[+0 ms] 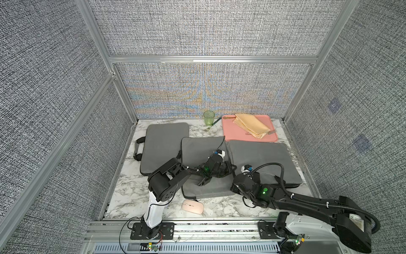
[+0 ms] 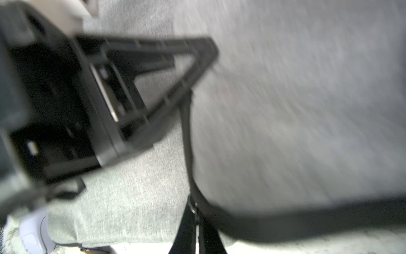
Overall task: Put the mouse into the laptop bag
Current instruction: Zip the zipper on the zippered laptop bag.
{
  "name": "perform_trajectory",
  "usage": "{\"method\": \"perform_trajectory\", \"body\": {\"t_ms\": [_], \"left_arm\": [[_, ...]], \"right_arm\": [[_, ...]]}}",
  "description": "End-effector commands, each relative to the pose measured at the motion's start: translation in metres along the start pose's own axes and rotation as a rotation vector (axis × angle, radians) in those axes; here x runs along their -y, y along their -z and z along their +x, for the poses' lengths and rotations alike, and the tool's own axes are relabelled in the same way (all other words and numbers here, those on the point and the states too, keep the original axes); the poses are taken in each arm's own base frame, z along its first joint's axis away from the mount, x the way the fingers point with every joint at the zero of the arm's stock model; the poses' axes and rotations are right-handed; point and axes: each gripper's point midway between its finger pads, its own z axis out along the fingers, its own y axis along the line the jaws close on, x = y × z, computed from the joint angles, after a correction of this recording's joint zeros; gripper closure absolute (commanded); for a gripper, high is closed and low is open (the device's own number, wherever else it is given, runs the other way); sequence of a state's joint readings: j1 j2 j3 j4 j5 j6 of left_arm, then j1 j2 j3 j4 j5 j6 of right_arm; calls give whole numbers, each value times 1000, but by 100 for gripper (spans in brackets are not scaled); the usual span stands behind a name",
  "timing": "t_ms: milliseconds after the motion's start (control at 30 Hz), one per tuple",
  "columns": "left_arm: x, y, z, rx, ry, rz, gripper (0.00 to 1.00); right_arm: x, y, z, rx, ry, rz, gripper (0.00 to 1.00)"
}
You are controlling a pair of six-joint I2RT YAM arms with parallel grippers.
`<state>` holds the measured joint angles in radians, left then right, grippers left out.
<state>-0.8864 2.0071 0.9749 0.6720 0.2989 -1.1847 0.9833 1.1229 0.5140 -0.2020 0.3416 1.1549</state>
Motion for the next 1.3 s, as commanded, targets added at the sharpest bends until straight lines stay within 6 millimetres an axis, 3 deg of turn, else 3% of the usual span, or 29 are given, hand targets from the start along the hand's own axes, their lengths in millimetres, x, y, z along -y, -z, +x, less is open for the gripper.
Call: {"method": "perform_trajectory", "body": {"t_ms": [0, 267, 367, 400, 467, 567, 600, 867, 1100, 1167, 1267], "left_arm": [[1, 0, -34, 82, -40, 13, 100], [3, 3, -53, 54, -40, 61, 98], [11, 11, -52, 52, -44, 73, 77], [10, 14, -50, 53, -43, 70, 66], [16, 25, -50, 67, -45, 73, 31], [14, 39, -43, 66, -29, 61, 8], [13, 44, -39, 63, -17, 58, 5], [-3, 58, 6, 24, 84, 65, 5], [13, 40, 20, -30, 113, 131, 8], [16, 35, 23, -40, 114, 146, 14], [17, 32, 26, -48, 123, 159, 38]], "right_arm": [[-4, 2, 8, -43, -21, -41, 100], [9, 7, 9, -41, 32, -2, 100], [-1, 8, 3, -32, 96, -8, 100], [-3, 8, 0, -22, 111, 2, 100], [-6, 5, -6, -5, 127, 16, 100], [-11, 0, -13, 8, 163, 3, 100], [-11, 0, -16, 18, 156, 3, 100], [-20, 9, -34, 73, 233, -77, 100], [-30, 5, -23, 29, 269, -139, 100], [-29, 4, -22, 32, 265, -140, 100], [-27, 4, -23, 38, 265, -134, 100]]}}
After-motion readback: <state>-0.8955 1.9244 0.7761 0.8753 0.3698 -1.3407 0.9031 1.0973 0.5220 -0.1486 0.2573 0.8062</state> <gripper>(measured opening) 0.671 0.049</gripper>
